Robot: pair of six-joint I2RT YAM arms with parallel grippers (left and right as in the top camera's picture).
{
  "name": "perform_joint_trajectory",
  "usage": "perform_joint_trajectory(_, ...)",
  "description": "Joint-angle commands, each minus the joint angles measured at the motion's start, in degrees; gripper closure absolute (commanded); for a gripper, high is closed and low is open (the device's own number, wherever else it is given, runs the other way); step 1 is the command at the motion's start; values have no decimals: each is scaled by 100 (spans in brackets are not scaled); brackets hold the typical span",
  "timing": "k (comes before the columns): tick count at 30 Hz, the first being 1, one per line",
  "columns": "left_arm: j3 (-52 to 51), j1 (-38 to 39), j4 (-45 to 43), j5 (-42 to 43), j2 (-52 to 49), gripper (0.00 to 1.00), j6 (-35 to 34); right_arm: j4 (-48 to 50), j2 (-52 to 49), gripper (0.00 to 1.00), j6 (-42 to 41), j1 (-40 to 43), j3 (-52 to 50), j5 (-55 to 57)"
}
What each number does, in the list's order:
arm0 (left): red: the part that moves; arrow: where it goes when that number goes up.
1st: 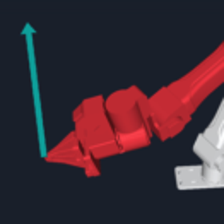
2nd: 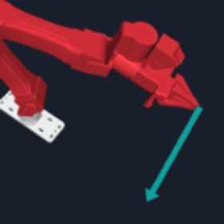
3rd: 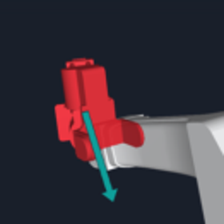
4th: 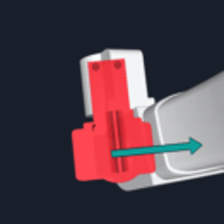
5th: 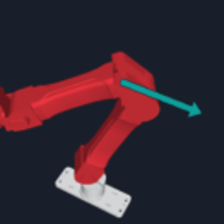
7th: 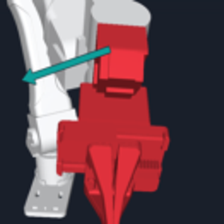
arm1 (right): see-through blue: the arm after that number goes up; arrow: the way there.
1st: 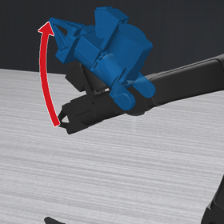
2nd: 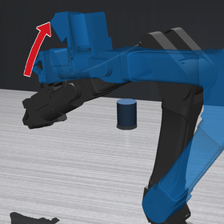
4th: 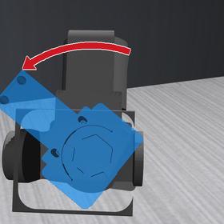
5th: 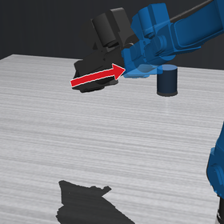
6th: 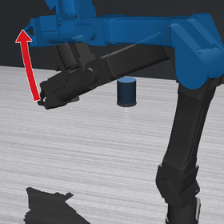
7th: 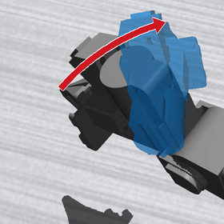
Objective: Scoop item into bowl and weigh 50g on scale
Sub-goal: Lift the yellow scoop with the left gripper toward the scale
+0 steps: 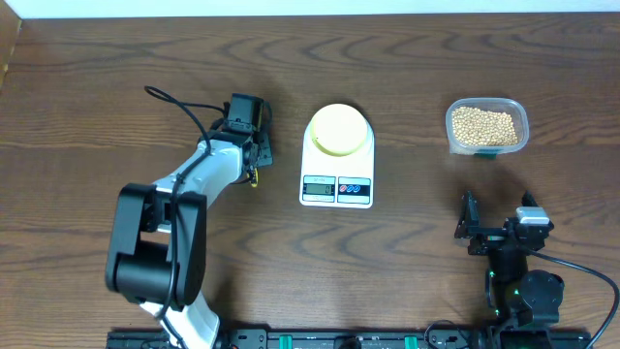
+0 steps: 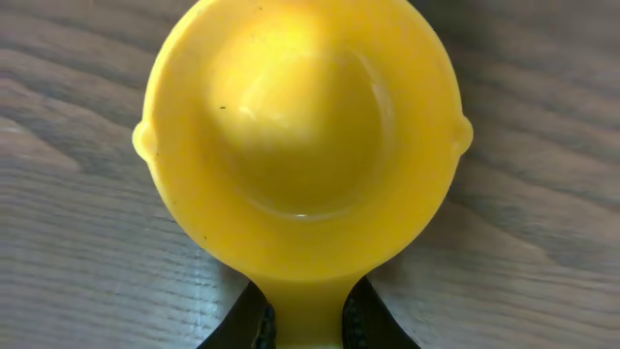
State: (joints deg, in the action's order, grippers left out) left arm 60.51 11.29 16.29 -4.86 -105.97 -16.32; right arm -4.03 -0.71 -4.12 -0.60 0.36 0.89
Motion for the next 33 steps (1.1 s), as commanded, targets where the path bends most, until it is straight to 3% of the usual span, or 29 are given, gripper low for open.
perform_joint_trajectory(1, 31, -24, -11, 2, 721, 92, 17, -22, 26, 1, -55, 20, -4, 7)
perform_joint_trajectory(9, 114, -24, 24, 769, 2037, 92, 221, -22, 26, 1, -55, 20, -4, 7)
perform_joint_trajectory(15, 160, -24, -166, 1735, 2712, 92, -48, -22, 26, 1, -55, 20, -4, 7)
perform_joint_trajectory(25, 850, -22, 74, 3512, 2704, 92, -308, -22, 26, 1, -55, 20, -4, 7)
perform_joint_trajectory(33, 925, 330, 4, 3768, 2634, 92, -758, -22, 26, 1, -55, 20, -4, 7)
